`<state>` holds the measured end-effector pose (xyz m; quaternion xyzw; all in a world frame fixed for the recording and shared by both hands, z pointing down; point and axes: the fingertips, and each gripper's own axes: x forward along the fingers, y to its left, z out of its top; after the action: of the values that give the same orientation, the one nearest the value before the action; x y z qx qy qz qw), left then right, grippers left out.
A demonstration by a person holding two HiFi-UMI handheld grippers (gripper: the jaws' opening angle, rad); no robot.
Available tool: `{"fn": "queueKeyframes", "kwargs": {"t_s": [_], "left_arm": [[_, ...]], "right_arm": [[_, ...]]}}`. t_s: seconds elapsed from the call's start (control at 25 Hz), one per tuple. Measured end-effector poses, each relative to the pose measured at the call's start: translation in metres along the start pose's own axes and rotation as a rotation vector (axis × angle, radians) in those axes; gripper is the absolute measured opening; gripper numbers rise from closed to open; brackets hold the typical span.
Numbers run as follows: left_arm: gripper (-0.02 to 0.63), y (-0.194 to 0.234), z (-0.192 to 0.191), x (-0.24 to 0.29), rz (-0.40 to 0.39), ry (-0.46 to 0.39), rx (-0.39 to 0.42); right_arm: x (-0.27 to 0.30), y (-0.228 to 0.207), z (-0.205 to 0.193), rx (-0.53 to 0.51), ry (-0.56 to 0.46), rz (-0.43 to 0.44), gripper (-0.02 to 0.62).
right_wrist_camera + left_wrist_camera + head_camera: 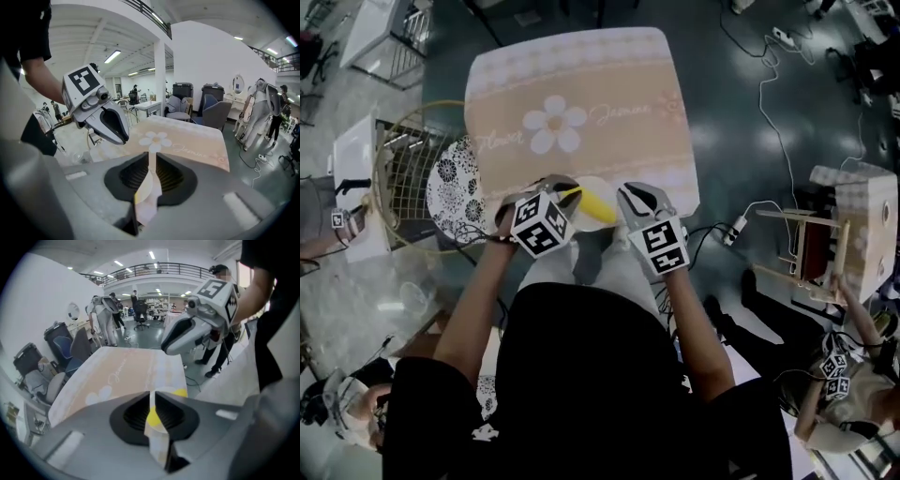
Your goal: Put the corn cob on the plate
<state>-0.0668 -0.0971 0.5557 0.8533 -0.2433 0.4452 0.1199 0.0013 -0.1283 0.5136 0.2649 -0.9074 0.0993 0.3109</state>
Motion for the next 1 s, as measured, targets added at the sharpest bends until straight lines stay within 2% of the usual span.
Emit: {"fn": "queueKeyframes", "kwargs": {"t_s": [0.28, 0.48, 0.8, 1.0], "left_arm": [[0.008, 0.012, 0.024, -0.017, 0.120, -0.109, -0.163], [0.008, 0.018, 0.049, -0.031, 0.194, -0.221, -0.270], [0.008, 0.027, 0.101, -0.080, 0.362, -0.376, -0.299], [0.008, 0.027, 0.134, -0.110, 0.482, -0.462, -0.283]], "right_arm": [[-0.017, -0.024, 0.036, 0.005, -0.112, 0.026, 0.003], [-0.029, -0.031, 0.059, -0.039, -0.173, 0.065, 0.003], [-0.058, -0.038, 0.115, -0.126, -0.310, 0.110, 0.002], [-0.082, -0.037, 0.146, -0.146, -0.413, 0.131, 0.002]]}}
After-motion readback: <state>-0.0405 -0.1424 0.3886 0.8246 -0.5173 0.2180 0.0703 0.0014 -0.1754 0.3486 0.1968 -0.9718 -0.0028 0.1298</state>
